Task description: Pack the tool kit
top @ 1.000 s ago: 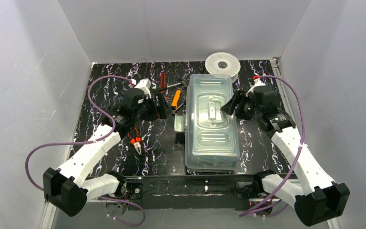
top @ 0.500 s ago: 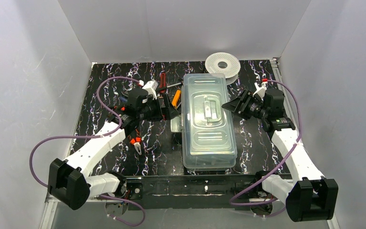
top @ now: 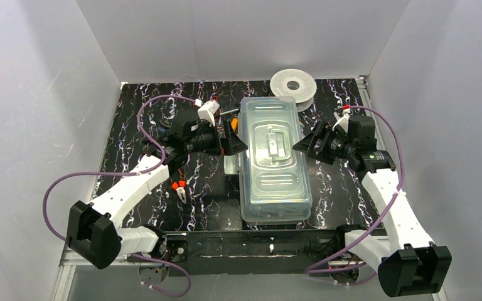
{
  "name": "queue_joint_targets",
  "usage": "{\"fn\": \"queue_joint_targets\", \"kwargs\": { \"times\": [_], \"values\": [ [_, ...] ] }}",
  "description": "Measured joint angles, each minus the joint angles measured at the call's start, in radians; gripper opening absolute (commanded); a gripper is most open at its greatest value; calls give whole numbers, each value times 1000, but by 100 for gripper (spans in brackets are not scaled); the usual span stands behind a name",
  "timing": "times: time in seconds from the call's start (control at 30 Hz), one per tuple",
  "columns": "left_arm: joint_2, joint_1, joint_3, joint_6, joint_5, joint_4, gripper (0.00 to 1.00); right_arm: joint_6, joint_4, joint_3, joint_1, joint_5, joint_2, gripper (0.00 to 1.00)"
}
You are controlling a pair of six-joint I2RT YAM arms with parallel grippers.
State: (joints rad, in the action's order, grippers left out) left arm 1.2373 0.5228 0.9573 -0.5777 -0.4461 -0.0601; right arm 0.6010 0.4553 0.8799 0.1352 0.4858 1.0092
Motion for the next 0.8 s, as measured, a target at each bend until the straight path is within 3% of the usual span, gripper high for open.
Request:
{"fn": "queue_joint_targets", "kwargs": {
  "times": [0.17,0.37,0.8],
  "values": [
    [28,18,148,49,11,-111,98,-31,74,50,1,-43,-26,83],
    [168,44,510,50,47,-303,95,-47,133,95,1,-137,-45,83],
    [496,274,745,-108,137,-429,93,-18,218,109,1,-386,-181,83]
  ]
}}
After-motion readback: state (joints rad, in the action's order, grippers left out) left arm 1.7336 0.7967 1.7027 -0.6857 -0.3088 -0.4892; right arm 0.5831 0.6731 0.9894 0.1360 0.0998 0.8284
